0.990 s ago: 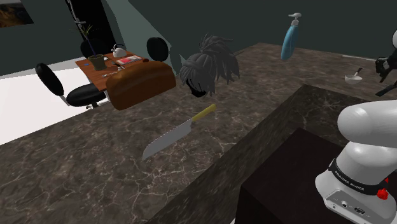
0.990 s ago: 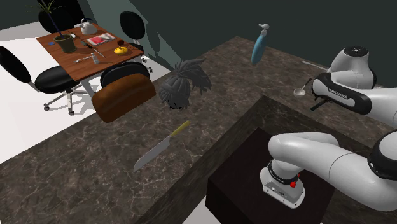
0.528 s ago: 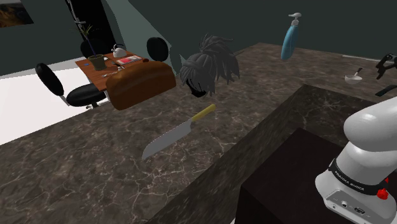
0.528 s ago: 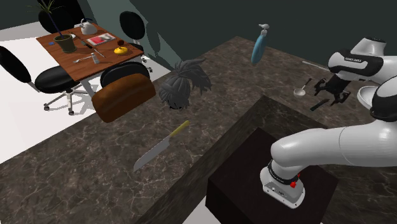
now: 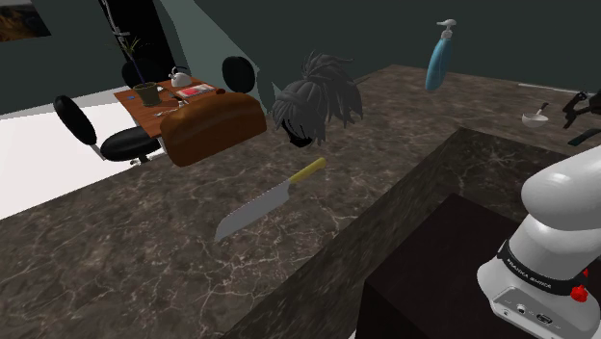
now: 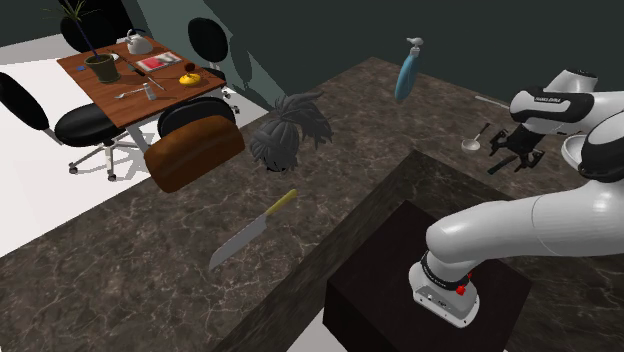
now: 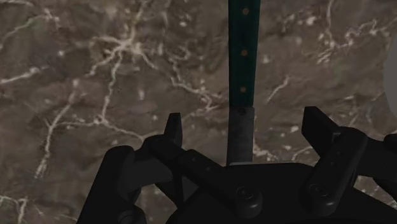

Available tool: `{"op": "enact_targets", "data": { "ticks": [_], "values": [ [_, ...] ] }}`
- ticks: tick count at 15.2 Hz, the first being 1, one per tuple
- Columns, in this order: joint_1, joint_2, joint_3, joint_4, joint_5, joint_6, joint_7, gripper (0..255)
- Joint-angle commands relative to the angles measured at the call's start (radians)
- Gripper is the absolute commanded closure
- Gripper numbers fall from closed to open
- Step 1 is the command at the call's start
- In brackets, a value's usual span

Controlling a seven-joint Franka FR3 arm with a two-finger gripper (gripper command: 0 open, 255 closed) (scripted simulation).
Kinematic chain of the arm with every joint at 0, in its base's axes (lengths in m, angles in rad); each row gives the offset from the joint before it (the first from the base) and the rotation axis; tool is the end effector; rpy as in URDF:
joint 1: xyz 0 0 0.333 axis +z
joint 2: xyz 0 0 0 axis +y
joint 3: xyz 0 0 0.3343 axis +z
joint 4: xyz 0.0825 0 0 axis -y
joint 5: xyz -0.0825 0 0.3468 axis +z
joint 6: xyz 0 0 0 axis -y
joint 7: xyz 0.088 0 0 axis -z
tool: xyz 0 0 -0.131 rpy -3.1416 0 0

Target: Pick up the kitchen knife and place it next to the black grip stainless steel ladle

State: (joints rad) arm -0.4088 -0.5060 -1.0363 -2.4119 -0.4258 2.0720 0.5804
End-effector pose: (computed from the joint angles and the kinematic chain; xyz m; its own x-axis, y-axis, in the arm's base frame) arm 0.0091 -0.4138 0.4085 -0.1682 -0.9849 -0.0420 -0.9843 0.1701 -0.0477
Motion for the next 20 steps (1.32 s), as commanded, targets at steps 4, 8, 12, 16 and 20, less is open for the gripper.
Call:
{"op": "enact_targets", "data": {
  "ticks": [4,8,12,16,20],
  "values": [
    [0.001,0.001,-0.001,0.0,0.0,0.002,0.0,0],
    [0.004,0.005,-0.004,0.0,0.002,0.004,0.0,255],
    [0.004,0.005,-0.005,0.004,0.002,0.002,-0.003,255],
    [-0.005,-0.014,0.016,0.016,-0.001,-0.03,0.005,255],
    [-0.017,-0.037,0.051,0.05,0.004,-0.089,0.01,255]
  ]
}}
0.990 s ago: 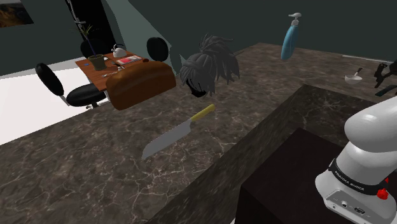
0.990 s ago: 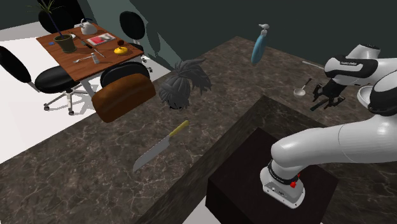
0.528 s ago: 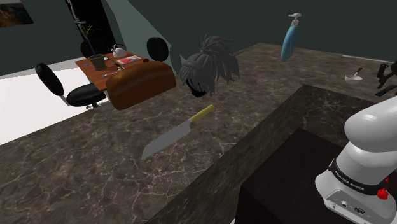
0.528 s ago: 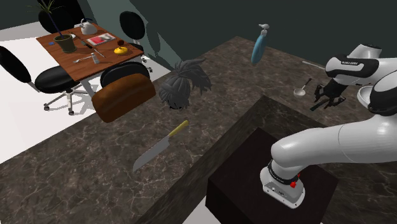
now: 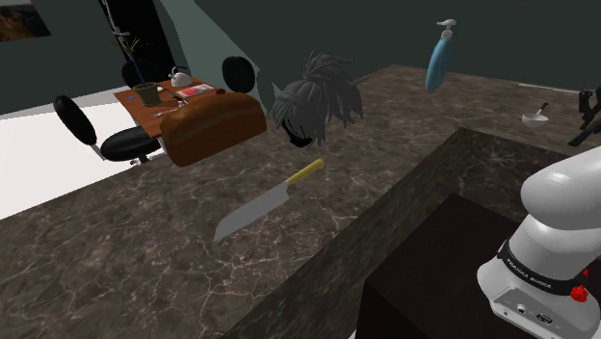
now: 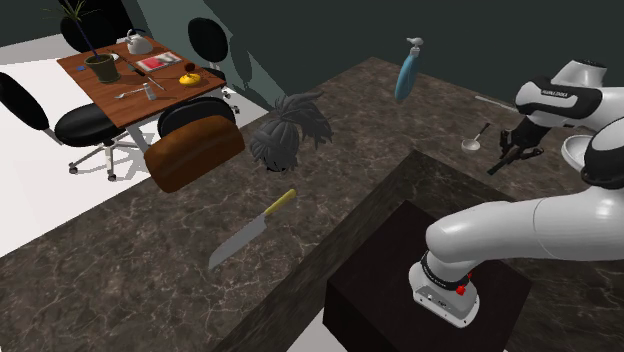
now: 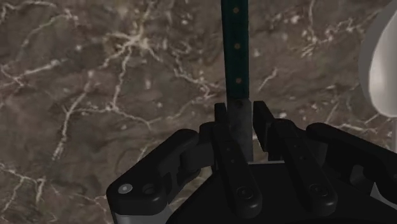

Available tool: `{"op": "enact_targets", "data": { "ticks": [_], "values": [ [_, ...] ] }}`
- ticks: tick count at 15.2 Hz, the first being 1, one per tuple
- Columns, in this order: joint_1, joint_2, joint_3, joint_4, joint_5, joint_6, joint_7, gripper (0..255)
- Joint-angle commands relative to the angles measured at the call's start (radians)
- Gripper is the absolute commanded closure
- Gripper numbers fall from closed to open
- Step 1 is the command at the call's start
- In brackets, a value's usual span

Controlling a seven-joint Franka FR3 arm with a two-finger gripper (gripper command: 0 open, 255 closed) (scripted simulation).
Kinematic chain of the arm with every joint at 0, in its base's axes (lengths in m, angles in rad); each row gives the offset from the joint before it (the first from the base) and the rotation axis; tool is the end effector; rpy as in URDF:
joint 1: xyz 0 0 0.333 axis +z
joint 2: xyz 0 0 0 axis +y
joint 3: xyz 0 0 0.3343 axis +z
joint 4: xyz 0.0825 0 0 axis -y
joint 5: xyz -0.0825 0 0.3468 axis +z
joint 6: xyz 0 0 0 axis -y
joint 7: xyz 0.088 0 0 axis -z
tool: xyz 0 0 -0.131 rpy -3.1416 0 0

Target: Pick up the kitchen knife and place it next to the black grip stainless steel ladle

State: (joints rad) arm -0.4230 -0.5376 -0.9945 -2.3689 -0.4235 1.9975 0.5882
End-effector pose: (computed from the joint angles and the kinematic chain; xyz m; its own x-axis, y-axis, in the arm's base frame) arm 0.0075 -0.4130 0.4319 -0.1685 -0.9848 -0.0415 -0.9842 0.1704 -0.0479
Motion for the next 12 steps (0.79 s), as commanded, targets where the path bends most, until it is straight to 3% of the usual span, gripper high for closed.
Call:
{"op": "enact_targets", "data": {
  "ticks": [1,12],
  "values": [
    [-0.005,-0.01,0.018,0.017,0.003,-0.029,0.003,255],
    [-0.017,-0.045,0.093,0.129,0.027,-0.181,0.008,255]
  ]
}}
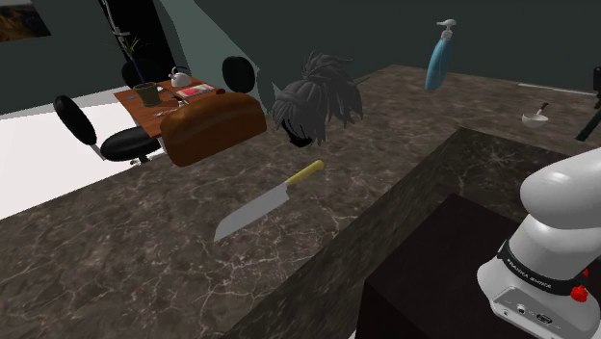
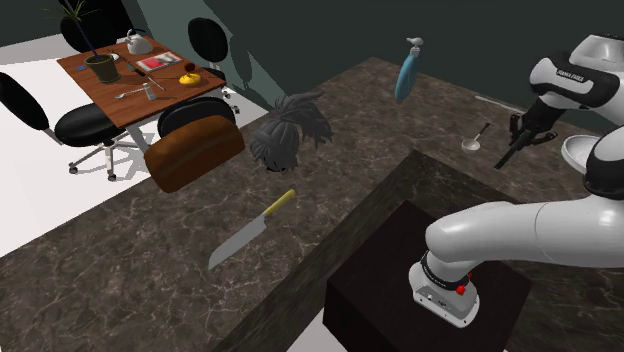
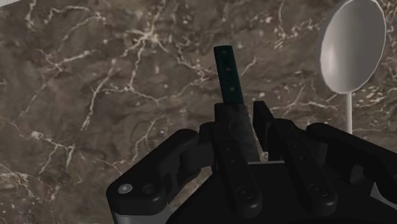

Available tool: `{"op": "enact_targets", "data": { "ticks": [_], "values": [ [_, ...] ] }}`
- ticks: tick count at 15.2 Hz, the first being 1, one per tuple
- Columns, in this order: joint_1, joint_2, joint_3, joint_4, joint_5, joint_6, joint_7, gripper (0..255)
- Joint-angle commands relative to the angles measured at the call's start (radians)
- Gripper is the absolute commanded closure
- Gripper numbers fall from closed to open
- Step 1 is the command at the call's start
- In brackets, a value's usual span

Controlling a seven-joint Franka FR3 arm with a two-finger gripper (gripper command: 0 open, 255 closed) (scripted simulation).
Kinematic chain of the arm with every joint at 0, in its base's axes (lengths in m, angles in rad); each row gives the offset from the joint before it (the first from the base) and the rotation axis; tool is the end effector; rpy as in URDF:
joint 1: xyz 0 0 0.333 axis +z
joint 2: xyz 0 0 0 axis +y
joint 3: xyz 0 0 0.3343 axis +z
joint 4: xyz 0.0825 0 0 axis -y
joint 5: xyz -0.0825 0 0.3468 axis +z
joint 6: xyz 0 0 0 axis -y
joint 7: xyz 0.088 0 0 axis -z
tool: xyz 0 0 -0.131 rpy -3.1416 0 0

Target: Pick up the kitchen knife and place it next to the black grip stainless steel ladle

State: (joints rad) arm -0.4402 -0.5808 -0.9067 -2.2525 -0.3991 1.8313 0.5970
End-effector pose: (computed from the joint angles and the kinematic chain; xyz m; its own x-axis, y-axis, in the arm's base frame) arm 0.0070 -0.4101 0.4885 -0.1682 -0.9849 -0.0416 -0.9842 0.1702 -0.0480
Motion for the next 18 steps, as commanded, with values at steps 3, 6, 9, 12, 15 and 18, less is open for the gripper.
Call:
{"op": "enact_targets", "data": {
  "ticks": [3,6,9,12,15,18],
  "values": [
    [0.0,-0.005,0.022,0.046,0.011,-0.053,-0.001,255],
    [0.081,0.11,-0.103,0.156,0.057,-0.032,-0.085,255],
    [0.2,0.249,-0.278,0.275,0.144,-0.015,-0.192,255],
    [0.55,0.451,-0.725,0.407,0.324,-0.009,-0.356,255],
    [0.577,0.443,-0.714,0.374,0.272,0.006,-0.32,0],
    [0.947,0.309,-0.955,0.404,0.022,-0.004,-0.182,0]
  ]
}}
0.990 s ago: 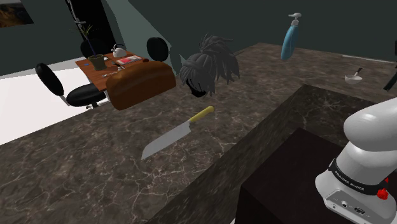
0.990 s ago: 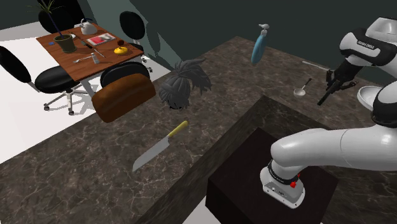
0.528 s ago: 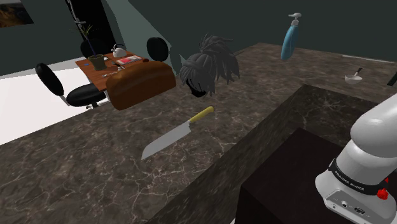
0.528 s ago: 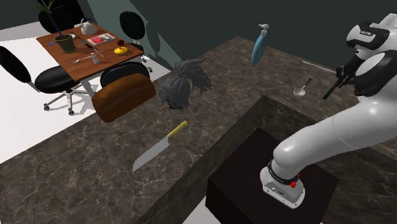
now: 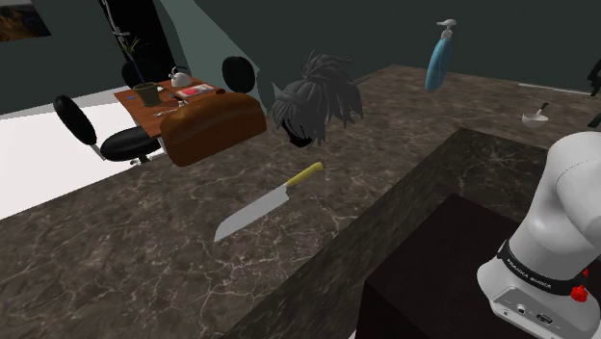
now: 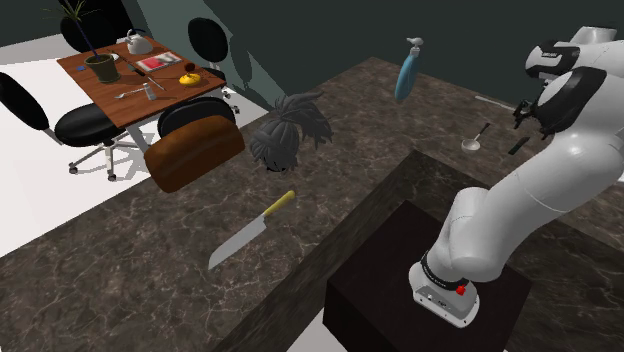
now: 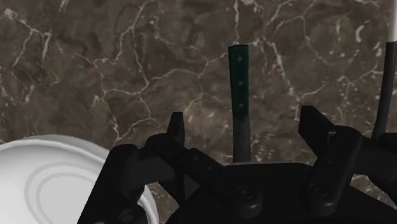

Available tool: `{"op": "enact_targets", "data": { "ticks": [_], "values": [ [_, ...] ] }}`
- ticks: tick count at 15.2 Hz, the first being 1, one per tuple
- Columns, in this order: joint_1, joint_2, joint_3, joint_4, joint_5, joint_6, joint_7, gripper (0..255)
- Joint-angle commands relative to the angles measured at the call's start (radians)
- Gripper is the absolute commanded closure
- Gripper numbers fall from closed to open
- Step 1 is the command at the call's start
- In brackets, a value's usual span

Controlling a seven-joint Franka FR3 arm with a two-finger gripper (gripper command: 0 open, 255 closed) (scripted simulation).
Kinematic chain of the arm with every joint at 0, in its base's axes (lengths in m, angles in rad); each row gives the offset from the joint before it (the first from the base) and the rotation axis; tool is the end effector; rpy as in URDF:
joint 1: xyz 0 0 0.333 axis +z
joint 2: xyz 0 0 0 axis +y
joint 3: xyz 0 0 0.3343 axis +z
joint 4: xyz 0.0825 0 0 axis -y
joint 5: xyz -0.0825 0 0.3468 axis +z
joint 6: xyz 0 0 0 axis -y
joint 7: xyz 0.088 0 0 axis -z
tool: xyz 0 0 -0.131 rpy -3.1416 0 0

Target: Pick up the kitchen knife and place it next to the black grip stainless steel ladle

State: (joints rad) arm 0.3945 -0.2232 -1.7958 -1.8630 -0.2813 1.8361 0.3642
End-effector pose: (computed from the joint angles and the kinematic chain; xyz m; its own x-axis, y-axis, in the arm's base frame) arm 0.0258 -0.5356 0.4803 -0.1097 -0.9928 -0.0477 -0.9919 0.1062 0.0696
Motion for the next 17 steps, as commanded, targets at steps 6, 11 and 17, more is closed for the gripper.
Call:
{"op": "enact_targets", "data": {
  "ticks": [6,11,17],
  "values": [
    [0.231,-0.125,-0.143,-0.007,-0.228,0.019,0.119,0],
    [0.235,-0.141,-0.16,-0.04,-0.25,0.057,0.133,0],
    [0.235,-0.141,-0.16,-0.039,-0.25,0.057,0.133,0]
  ]
}}
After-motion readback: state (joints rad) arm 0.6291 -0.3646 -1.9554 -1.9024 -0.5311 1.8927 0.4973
